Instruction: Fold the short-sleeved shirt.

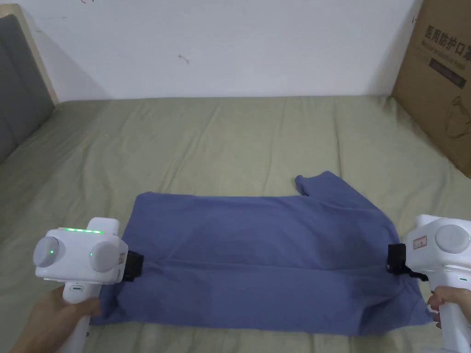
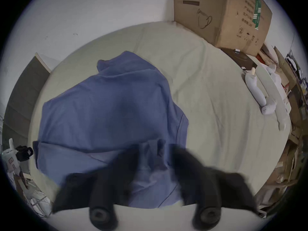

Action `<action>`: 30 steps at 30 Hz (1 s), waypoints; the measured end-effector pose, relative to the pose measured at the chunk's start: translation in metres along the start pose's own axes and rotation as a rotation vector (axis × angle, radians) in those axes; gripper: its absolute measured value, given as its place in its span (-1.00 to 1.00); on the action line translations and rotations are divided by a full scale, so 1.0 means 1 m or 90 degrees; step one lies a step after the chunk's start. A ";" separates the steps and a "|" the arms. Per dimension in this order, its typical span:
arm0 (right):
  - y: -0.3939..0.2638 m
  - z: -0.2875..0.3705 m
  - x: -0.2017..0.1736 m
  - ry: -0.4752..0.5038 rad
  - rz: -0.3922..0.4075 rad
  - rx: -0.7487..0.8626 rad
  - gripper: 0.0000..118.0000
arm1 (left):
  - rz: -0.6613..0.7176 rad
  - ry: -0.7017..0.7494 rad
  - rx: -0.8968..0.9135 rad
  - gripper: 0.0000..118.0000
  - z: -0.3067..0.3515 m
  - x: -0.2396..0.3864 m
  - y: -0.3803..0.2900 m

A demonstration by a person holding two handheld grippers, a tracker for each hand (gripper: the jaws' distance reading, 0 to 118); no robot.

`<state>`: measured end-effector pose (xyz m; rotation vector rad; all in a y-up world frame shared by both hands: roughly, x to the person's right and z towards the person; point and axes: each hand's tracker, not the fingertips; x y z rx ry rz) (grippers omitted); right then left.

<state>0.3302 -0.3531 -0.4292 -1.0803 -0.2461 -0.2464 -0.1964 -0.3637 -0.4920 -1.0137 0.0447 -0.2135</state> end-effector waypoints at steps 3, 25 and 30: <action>-0.007 0.011 0.005 0.010 0.006 0.026 0.59 | 0.034 -0.025 0.012 0.78 0.008 -0.014 -0.010; -0.130 0.055 0.051 0.053 -0.086 0.011 -0.92 | 0.134 -0.065 -0.091 0.31 -0.030 -0.016 -0.087; -0.109 0.043 0.048 0.050 -0.096 0.024 0.45 | 0.101 -0.107 -0.053 -0.55 -0.009 -0.022 -0.077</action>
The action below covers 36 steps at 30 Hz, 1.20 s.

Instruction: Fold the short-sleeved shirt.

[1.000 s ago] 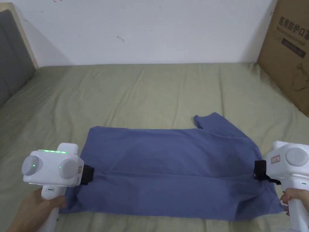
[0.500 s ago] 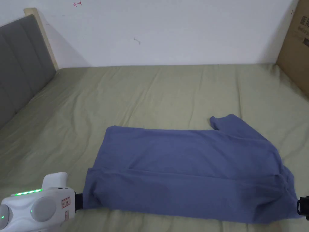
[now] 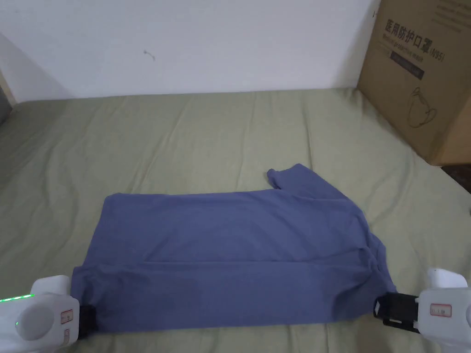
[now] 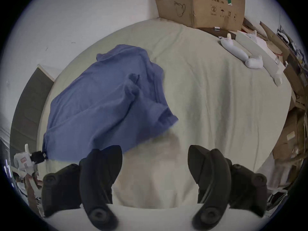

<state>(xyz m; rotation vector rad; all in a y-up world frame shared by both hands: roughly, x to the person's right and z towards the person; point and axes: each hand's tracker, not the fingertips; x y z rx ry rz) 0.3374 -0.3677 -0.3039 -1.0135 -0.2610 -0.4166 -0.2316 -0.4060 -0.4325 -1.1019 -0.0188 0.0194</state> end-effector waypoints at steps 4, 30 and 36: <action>0.026 -0.030 -0.005 -0.017 0.000 0.005 0.44 | 0.052 -0.015 -0.008 -0.89 0.005 -0.010 0.007; -0.060 0.034 0.028 -0.006 -0.015 -0.032 -0.91 | -0.030 -0.002 0.000 -0.89 0.082 -0.018 -0.102; -0.069 0.032 0.027 -0.062 0.033 -0.040 0.55 | -0.019 0.027 -0.008 0.87 0.080 -0.019 -0.113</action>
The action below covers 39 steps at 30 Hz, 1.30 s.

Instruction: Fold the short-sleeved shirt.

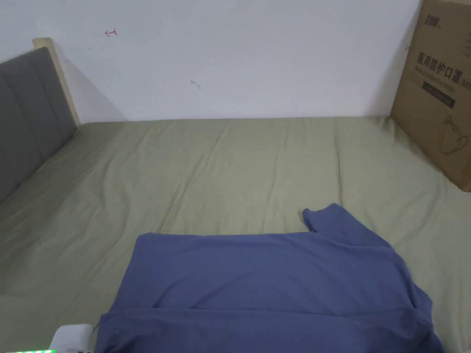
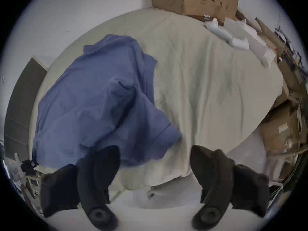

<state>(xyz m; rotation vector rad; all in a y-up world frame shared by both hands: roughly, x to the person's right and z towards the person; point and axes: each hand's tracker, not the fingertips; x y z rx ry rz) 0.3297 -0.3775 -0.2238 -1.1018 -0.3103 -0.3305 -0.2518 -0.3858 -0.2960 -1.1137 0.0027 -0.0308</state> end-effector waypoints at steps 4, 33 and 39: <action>0.026 0.033 -0.015 0.031 0.060 0.077 0.35 | 0.022 -0.018 0.051 0.64 0.033 0.001 0.025; 0.276 -0.179 -0.094 -0.001 0.147 -0.043 0.29 | 0.028 -0.052 0.044 -1.00 -0.050 0.039 0.152; 0.274 -0.145 -0.106 0.016 0.178 -0.006 -0.99 | 0.035 -0.044 0.044 -1.00 -0.053 0.030 0.155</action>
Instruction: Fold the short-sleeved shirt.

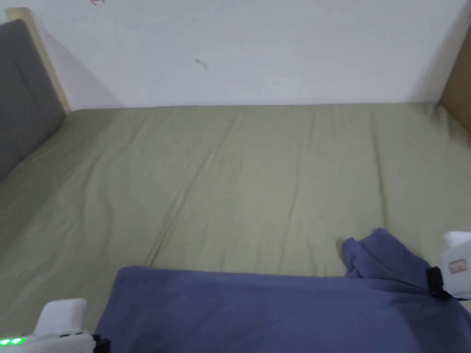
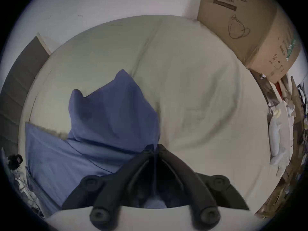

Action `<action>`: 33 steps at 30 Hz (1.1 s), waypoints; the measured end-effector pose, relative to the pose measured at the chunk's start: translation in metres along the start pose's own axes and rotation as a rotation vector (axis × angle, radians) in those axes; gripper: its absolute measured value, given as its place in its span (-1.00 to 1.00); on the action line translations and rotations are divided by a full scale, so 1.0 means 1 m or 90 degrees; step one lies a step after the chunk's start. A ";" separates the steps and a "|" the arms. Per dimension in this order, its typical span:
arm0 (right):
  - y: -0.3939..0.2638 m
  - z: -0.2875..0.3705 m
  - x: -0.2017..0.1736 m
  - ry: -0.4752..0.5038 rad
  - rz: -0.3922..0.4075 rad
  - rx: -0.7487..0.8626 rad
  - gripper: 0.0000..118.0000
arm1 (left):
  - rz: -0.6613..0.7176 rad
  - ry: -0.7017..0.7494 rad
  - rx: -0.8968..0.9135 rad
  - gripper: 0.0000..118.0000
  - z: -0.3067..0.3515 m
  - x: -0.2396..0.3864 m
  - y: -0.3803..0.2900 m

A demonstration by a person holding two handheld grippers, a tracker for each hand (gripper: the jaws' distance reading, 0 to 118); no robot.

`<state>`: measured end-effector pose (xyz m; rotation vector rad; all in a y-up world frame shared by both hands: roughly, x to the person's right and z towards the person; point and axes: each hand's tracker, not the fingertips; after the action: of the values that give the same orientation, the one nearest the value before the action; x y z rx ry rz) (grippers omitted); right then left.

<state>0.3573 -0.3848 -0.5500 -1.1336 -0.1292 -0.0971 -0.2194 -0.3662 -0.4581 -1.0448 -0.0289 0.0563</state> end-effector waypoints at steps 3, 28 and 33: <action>0.000 0.004 0.002 0.001 -0.010 0.002 -0.99 | 0.005 -0.008 0.010 -1.00 -0.006 -0.004 0.016; -0.004 0.070 0.013 0.033 -0.038 0.056 -0.99 | 0.001 -0.008 -0.037 -0.98 -0.076 0.004 0.135; -0.037 0.138 0.019 0.051 -0.053 0.098 -0.99 | -0.047 -0.003 0.042 -0.98 0.017 0.000 0.104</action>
<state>0.3637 -0.2753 -0.4559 -0.9702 -0.1108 -0.2027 -0.2238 -0.2990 -0.5396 -0.9771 -0.0689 -0.0067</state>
